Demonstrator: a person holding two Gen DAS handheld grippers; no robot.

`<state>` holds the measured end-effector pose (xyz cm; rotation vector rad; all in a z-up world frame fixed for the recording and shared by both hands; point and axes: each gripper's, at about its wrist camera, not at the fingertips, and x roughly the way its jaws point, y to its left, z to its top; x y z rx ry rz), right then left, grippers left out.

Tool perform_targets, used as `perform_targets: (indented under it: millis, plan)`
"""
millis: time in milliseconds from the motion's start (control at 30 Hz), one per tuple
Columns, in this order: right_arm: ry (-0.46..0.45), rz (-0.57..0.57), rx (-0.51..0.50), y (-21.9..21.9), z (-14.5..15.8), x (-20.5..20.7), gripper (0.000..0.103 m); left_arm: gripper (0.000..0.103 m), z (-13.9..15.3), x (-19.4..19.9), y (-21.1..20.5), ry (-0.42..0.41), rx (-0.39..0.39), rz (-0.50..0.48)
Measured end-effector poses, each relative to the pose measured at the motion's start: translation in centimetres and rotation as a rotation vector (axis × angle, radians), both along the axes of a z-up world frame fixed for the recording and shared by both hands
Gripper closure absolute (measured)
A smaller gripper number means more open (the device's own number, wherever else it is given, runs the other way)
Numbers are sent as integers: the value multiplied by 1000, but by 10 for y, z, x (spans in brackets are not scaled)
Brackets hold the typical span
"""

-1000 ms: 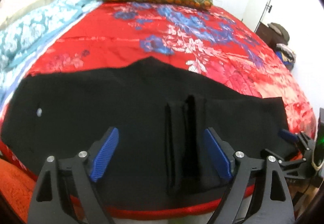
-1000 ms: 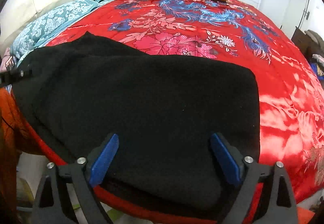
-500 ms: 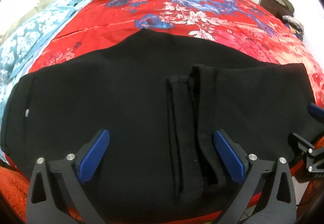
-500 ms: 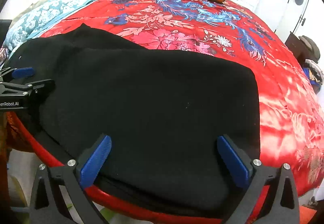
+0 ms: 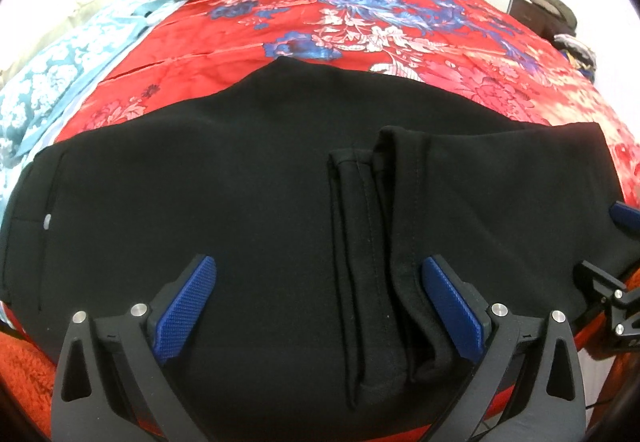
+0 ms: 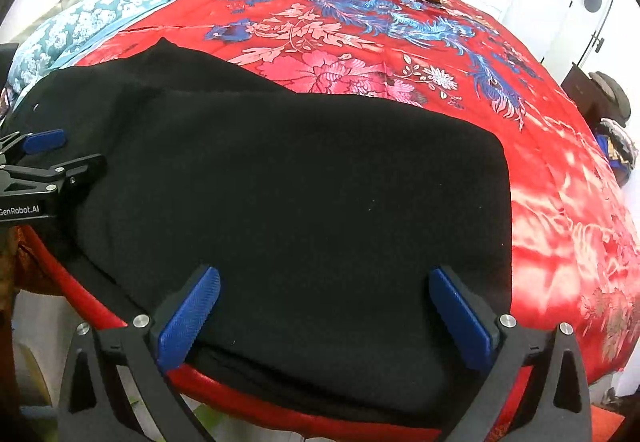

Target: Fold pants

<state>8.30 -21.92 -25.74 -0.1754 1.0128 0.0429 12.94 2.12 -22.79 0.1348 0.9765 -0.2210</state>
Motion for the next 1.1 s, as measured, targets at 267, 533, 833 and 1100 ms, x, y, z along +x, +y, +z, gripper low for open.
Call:
perform_targets:
  millis: [267,533,833,1100]
  plan:
    - [-16,9,40,-6,6,-2,0,1,8,3,8,47,-49,32]
    - [-287,-87,56,-34,63,-14,0,1,78,-20,18,-212,-124,109]
    - [-95,-63,66,-29,22,1,0,1,2,-1,-58,37,19,-165]
    - [-85,-47,54,-28,15,0,0,2,52,21,37,52,-186,21]
